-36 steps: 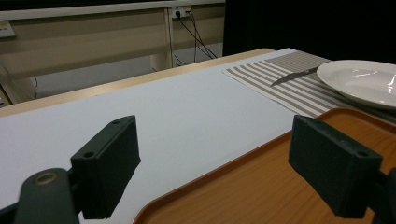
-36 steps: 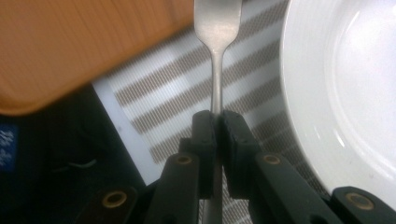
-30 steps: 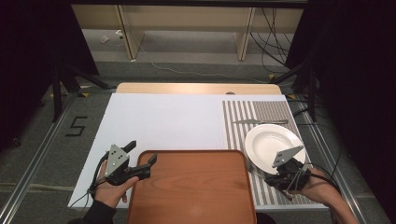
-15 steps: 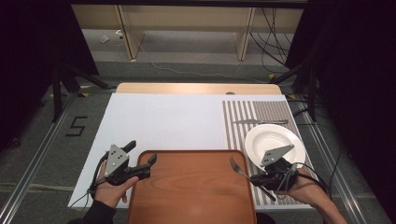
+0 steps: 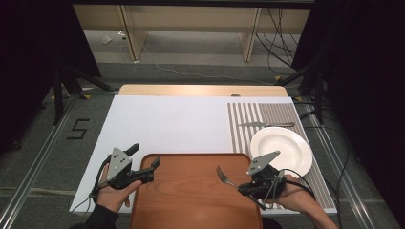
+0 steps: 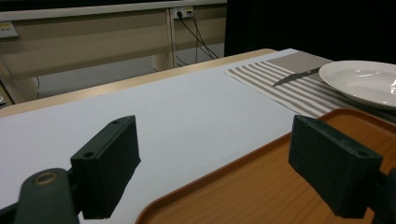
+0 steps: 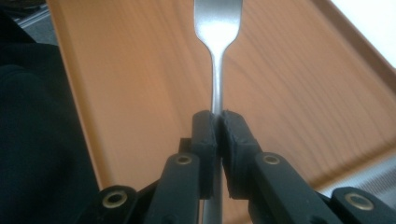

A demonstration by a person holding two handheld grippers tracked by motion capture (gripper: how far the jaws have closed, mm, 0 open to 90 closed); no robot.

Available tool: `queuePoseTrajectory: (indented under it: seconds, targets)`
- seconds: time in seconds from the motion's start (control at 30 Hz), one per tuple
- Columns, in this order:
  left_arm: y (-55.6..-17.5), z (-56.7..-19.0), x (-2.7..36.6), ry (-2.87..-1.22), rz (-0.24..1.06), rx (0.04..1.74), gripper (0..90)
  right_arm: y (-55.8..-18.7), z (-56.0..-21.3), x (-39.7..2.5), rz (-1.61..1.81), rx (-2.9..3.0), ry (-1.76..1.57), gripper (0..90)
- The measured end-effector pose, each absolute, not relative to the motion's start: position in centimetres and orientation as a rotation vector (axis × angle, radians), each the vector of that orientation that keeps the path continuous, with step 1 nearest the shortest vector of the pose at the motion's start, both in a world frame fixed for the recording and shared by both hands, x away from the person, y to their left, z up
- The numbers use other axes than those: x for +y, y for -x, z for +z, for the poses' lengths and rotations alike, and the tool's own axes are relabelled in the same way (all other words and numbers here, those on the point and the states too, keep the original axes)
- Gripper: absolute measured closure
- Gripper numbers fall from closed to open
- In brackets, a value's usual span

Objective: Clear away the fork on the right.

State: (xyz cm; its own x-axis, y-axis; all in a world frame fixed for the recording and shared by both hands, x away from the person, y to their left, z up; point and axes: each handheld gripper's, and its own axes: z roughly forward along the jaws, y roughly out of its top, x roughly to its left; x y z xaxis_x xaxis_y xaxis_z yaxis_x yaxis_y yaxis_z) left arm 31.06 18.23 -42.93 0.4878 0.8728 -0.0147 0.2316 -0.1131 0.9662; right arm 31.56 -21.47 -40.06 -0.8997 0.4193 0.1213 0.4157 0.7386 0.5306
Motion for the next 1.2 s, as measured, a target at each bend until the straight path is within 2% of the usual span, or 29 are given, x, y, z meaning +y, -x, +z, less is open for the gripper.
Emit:
queuePoseTrajectory:
  seconds: [0.47, 1.2]
  targets:
    - [-31.1, -42.9, 18.2, -1.629, 0.725, 0.967, 16.1, -31.2, -42.1, -18.4, 0.796, 3.015, -0.654, 84.6]
    - [-31.1, -43.0, 18.2, -1.635, 0.723, 0.964, 16.1, -31.6, -44.6, -17.5, 0.632, 3.111, -0.651, 84.4]
